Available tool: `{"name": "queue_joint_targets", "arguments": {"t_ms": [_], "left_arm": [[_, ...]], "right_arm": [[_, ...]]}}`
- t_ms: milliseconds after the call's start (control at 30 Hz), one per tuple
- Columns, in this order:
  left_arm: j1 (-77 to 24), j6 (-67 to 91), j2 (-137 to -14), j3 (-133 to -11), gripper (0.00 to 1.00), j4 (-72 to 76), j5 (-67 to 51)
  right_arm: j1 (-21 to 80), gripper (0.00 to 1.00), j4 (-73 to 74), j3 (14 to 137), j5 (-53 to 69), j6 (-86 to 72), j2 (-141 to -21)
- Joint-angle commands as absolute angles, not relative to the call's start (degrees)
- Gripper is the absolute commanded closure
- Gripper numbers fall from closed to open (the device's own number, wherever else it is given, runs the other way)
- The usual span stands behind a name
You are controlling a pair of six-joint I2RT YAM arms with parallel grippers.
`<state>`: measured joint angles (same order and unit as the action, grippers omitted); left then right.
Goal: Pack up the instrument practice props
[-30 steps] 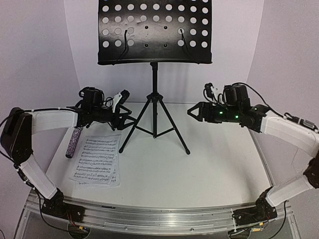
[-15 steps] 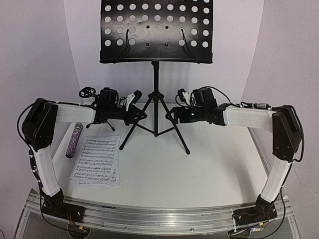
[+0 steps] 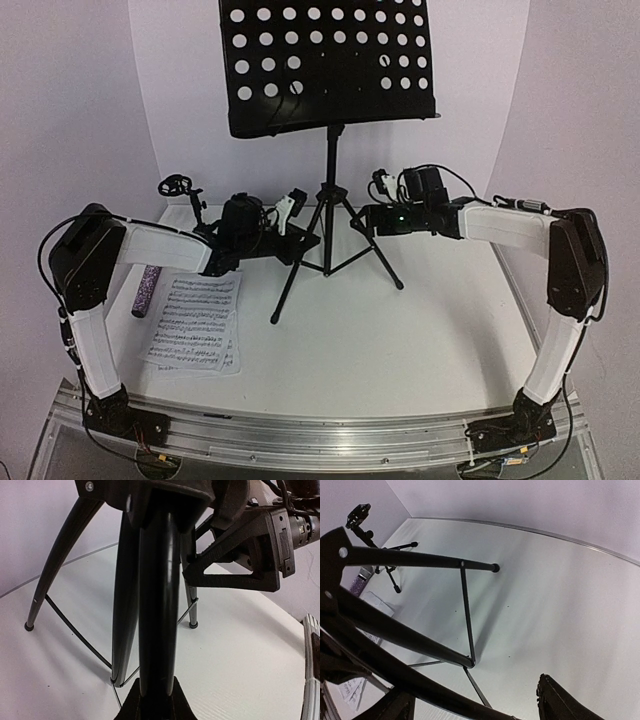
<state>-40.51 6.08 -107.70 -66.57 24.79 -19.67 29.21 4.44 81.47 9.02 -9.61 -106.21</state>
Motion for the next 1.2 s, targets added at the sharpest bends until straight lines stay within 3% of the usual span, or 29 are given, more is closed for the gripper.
{"name": "queue_joint_targets", "arguments": {"t_ms": [0, 267, 400, 467, 567, 700, 1167], "left_arm": [[-46.80, 22.85, -108.78, -65.83, 1.00, 29.72, -9.21], [-49.56, 20.48, -113.01, -68.61, 1.00, 32.14, -0.79], [-50.33, 17.54, -113.17, -68.61, 1.00, 34.03, 1.00], [-50.83, 17.14, -113.12, -68.41, 1.00, 35.03, 0.73], [-51.38, 17.20, -113.22, -68.56, 1.00, 35.44, 0.62], [-51.72, 16.80, -113.29, -69.01, 1.00, 35.86, 0.19], [-52.47, 15.30, -113.46, -69.26, 1.00, 36.17, 0.18]], "right_arm": [[28.17, 0.18, 10.58, 86.18, 11.16, -7.19, -103.79], [27.79, 0.07, 20.45, 78.42, 15.24, -14.63, -91.12], [26.95, 0.04, 22.90, 79.08, 18.09, -26.09, -87.19], [26.97, 0.09, 20.20, 80.30, 20.98, -35.98, -87.58], [27.74, 0.26, 7.94, 77.83, 23.20, -51.72, -88.40], [29.56, 0.38, 0.47, 76.89, 20.41, -58.31, -89.37], [31.31, 0.43, -5.63, 78.72, 16.49, -66.81, -96.44]]}}
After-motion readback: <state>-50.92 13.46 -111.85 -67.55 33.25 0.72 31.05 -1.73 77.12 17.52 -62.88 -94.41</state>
